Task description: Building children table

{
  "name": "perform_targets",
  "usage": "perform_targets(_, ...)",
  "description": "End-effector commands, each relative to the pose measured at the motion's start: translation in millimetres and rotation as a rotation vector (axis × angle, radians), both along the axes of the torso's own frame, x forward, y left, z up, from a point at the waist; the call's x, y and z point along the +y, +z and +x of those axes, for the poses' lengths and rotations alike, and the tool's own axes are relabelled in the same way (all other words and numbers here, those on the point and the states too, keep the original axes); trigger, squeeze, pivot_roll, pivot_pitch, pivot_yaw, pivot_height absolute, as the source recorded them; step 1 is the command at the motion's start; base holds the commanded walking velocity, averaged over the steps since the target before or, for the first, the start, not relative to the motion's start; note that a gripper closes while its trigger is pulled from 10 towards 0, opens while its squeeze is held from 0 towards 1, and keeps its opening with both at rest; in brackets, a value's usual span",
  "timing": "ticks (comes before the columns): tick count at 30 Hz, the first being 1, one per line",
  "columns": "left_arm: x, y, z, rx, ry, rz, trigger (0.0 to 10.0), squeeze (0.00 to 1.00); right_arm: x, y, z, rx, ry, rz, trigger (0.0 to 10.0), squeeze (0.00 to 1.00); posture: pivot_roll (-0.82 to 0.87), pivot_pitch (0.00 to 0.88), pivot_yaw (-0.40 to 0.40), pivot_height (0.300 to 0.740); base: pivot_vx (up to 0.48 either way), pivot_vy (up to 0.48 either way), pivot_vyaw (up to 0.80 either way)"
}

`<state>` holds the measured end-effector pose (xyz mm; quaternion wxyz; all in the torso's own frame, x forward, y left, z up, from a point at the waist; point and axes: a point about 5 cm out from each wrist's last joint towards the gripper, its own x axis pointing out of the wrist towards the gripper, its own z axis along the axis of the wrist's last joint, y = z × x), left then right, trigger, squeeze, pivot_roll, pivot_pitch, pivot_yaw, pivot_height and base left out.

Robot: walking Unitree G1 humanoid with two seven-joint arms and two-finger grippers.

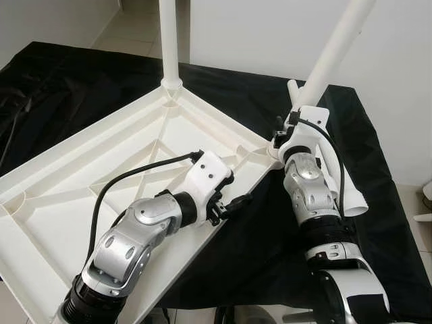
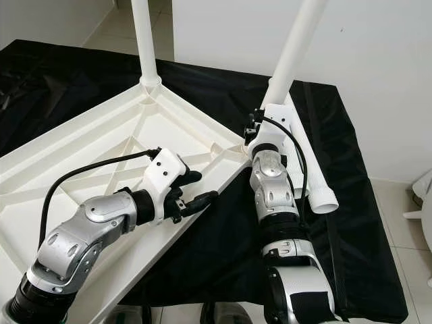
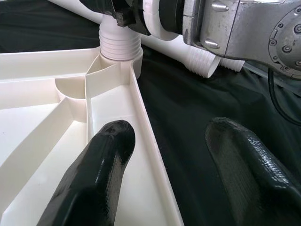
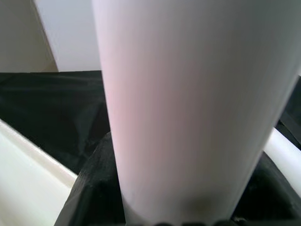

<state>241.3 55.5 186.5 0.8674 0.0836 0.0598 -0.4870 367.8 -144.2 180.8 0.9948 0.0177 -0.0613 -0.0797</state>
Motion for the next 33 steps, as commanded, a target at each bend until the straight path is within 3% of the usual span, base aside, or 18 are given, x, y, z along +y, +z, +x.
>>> perform_targets(1, -3.4, 2, -5.1, -0.006, -0.004, -0.010, 10.0, 0.00, -11.4, -15, -2.1, 0.076, -0.089, 0.020, 10.0, 0.00, 0.08, 0.117, -0.071, 0.740, 0.000, 0.000, 0.00)
perform_targets(16, -5.8, 2, -6.9, 0.000, -0.017, -0.013, 10.0, 0.00, -15.2, -15, -3.3, 0.092, -0.286, 0.114, 10.0, 0.00, 0.08, 0.115, -0.071, 0.740, 0.000, 0.000, 0.00)
perform_targets(26, -6.7, 2, -7.2, 0.002, -0.023, -0.014, 10.0, 0.00, -15.6, -10, -0.1, 0.075, -0.295, 0.105, 10.0, 0.00, 0.08, 0.109, -0.073, 0.740, 0.000, 0.000, 0.00)
perform_targets(27, -6.9, 2, -7.4, 0.003, -0.023, -0.014, 10.0, 0.00, -15.9, -9, -0.2, 0.064, -0.293, 0.091, 10.0, 0.24, 0.08, 0.109, -0.073, 0.740, 0.000, 0.000, 0.00)
perform_targets(28, -6.9, 2, -7.4, 0.003, -0.023, -0.014, 10.0, 0.00, -15.9, -9, -0.2, 0.064, -0.293, 0.091, 10.0, 0.24, 0.08, 0.109, -0.073, 0.740, 0.000, 0.000, 0.00)
perform_targets(29, -7.1, 2, -7.5, 0.003, -0.024, -0.015, 10.0, 0.00, -15.8, -8, -0.3, 0.053, -0.280, 0.085, 10.0, 0.89, 0.08, 0.106, -0.076, 0.740, 0.000, 0.000, 0.00)
perform_targets(30, -7.4, 2, -7.6, 0.004, -0.024, -0.016, 10.0, 0.00, -15.8, -9, -1.0, 0.049, -0.261, 0.082, 10.0, 1.00, 0.08, 0.104, -0.078, 0.740, 0.000, 0.000, 0.00)
perform_targets(33, -7.9, 2, -7.8, 0.004, -0.023, -0.019, 10.0, 0.00, -15.0, -11, -1.7, 0.041, -0.225, 0.076, 10.0, 1.00, 0.08, 0.101, -0.079, 0.740, 0.000, 0.000, 0.00)
